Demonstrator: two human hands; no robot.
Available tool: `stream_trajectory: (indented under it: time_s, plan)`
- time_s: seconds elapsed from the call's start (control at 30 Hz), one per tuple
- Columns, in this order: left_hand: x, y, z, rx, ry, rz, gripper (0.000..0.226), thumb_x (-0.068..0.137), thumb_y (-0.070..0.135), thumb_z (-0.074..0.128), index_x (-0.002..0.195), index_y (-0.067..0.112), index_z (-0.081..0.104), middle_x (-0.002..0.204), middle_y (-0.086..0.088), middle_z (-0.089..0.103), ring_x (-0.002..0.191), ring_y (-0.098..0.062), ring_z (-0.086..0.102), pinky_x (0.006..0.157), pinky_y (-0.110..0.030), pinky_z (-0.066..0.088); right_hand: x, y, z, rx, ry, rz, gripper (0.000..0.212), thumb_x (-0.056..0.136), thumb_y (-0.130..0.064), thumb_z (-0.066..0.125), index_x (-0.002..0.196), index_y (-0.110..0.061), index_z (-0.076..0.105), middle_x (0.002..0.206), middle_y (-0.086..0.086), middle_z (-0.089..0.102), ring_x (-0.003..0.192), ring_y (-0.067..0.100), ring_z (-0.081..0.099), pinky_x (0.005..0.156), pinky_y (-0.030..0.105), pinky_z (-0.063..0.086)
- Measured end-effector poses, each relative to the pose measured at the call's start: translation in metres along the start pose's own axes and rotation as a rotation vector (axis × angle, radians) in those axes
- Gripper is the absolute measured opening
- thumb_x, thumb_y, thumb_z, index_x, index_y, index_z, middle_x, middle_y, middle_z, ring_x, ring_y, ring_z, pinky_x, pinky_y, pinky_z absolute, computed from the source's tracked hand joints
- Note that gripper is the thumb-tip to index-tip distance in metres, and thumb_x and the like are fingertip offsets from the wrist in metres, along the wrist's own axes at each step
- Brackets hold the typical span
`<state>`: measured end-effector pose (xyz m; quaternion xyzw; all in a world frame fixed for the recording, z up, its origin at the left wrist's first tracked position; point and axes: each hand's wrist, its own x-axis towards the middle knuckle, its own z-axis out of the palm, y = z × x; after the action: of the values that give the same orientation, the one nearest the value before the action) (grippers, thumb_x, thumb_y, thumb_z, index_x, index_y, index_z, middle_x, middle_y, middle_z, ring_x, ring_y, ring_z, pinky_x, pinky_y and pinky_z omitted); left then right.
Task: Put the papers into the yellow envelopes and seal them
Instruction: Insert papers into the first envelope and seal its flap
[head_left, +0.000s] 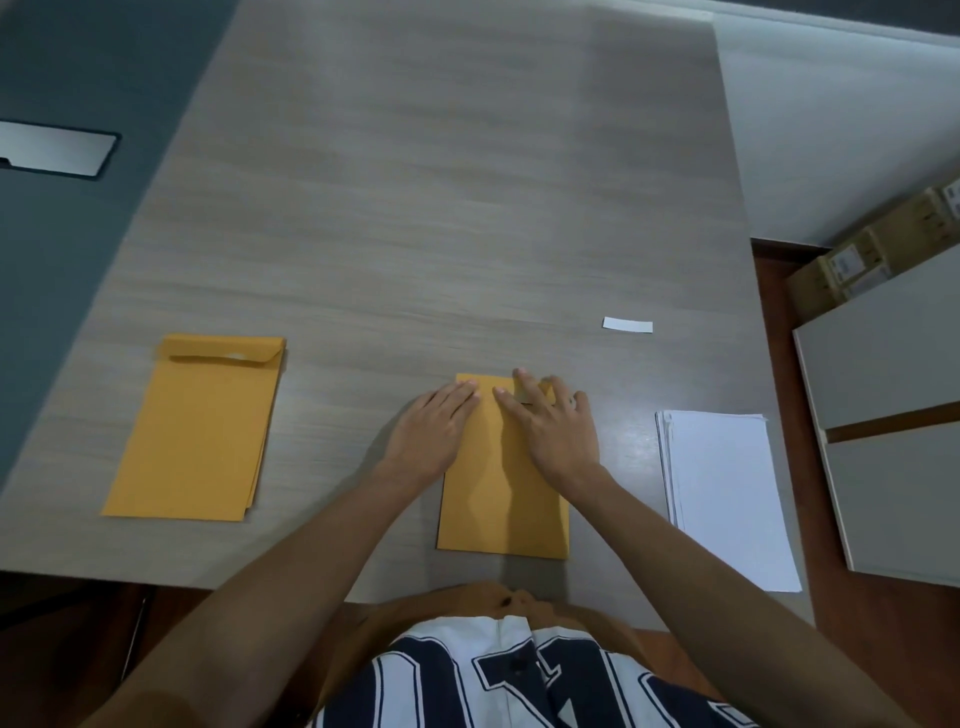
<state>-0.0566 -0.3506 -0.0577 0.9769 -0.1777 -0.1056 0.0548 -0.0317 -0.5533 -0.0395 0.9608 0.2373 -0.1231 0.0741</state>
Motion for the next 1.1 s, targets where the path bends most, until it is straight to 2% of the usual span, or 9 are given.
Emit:
stream_trajectory:
  time_s: [0.13,0.23,0.37,0.47,0.6,0.67,0.77,0.87,1.1]
  plan:
    - [-0.001,-0.005,0.003,0.033,-0.035,-0.039,0.054,0.105,0.016,0.023,0.157,0.021,0.011,0.165,0.005,0.004,0.152,-0.013,0.006,0.121,-0.037,0.008,-0.012,0.016,-0.002,-0.031,-0.037,0.057,0.060,0.101,-0.025,0.038,0.152,-0.042,0.013,0.163,0.002,0.010,0.139,0.035,0.026,0.102,0.052,0.032]
    - [0.000,-0.006,0.004,0.069,-0.089,-0.044,0.054,0.106,0.018,0.019,0.157,0.024,0.002,0.165,0.007,-0.003,0.152,-0.012,-0.001,0.122,-0.039,0.001,-0.024,0.039,0.003,-0.070,-0.089,0.093,0.072,0.097,-0.026,0.049,0.153,-0.041,0.005,0.164,0.001,0.003,0.140,0.035,0.022,0.104,0.056,0.031]
    - [0.000,-0.007,0.004,0.055,-0.098,-0.055,0.055,0.105,0.014,0.020,0.157,0.025,0.004,0.165,0.007,-0.001,0.152,-0.012,-0.001,0.122,-0.039,0.001,-0.031,0.048,0.005,-0.099,-0.130,0.106,0.076,0.096,-0.025,0.049,0.154,-0.036,0.000,0.164,-0.001,-0.002,0.141,0.035,0.019,0.106,0.056,0.029]
    - [0.005,0.000,-0.004,0.034,-0.115,-0.090,0.055,0.104,0.011,0.028,0.156,0.025,0.018,0.165,0.006,0.011,0.152,-0.012,0.007,0.121,-0.042,0.005,-0.032,0.047,0.007,-0.097,-0.120,0.073,0.073,0.097,-0.019,0.044,0.155,-0.032,0.001,0.164,-0.003,0.003,0.138,0.031,0.024,0.104,0.052,0.031]
    - [0.022,0.035,-0.026,-0.020,-0.083,-0.355,0.038,0.098,0.024,0.045,0.133,0.017,0.059,0.148,-0.001,0.048,0.140,-0.022,0.036,0.116,-0.064,0.011,-0.031,0.050,0.008,-0.103,-0.114,0.028,0.071,0.098,-0.024,0.043,0.156,-0.026,0.003,0.165,-0.002,-0.001,0.143,0.030,0.018,0.109,0.052,0.026]
    - [0.030,0.053,-0.030,-0.038,-0.026,-0.367,0.039,0.093,0.030,0.049,0.125,0.011,0.064,0.149,-0.005,0.046,0.140,-0.025,0.035,0.115,-0.064,0.014,-0.030,0.049,0.009,-0.143,-0.116,0.002,0.070,0.099,-0.026,0.041,0.156,-0.023,0.000,0.165,-0.002,-0.002,0.145,0.031,0.014,0.111,0.053,0.024]
    - [0.033,0.071,-0.019,-0.029,0.012,-0.141,0.057,0.097,0.035,0.040,0.149,0.012,0.037,0.162,-0.004,0.021,0.150,-0.021,0.016,0.120,-0.047,0.016,-0.029,0.053,0.007,-0.140,-0.121,-0.032,0.067,0.101,-0.025,0.036,0.157,-0.021,-0.001,0.165,-0.003,0.003,0.145,0.030,0.015,0.112,0.052,0.023]
    - [0.025,0.063,-0.005,-0.020,-0.069,-0.043,0.062,0.101,0.037,0.026,0.158,0.020,0.008,0.166,0.003,-0.001,0.152,-0.017,-0.001,0.122,-0.044,0.007,-0.030,0.057,0.004,-0.099,-0.111,-0.046,0.063,0.102,-0.023,0.032,0.157,-0.022,0.002,0.165,-0.004,0.006,0.145,0.029,0.018,0.112,0.051,0.024]
    - [0.002,0.018,0.006,0.052,-0.030,-0.173,0.059,0.102,0.040,0.025,0.157,0.028,0.011,0.164,0.011,0.009,0.152,-0.016,0.006,0.121,-0.052,0.003,-0.027,0.063,0.004,-0.072,-0.108,-0.054,0.062,0.100,-0.021,0.032,0.157,-0.025,0.007,0.164,-0.005,0.012,0.145,0.029,0.019,0.111,0.051,0.023]
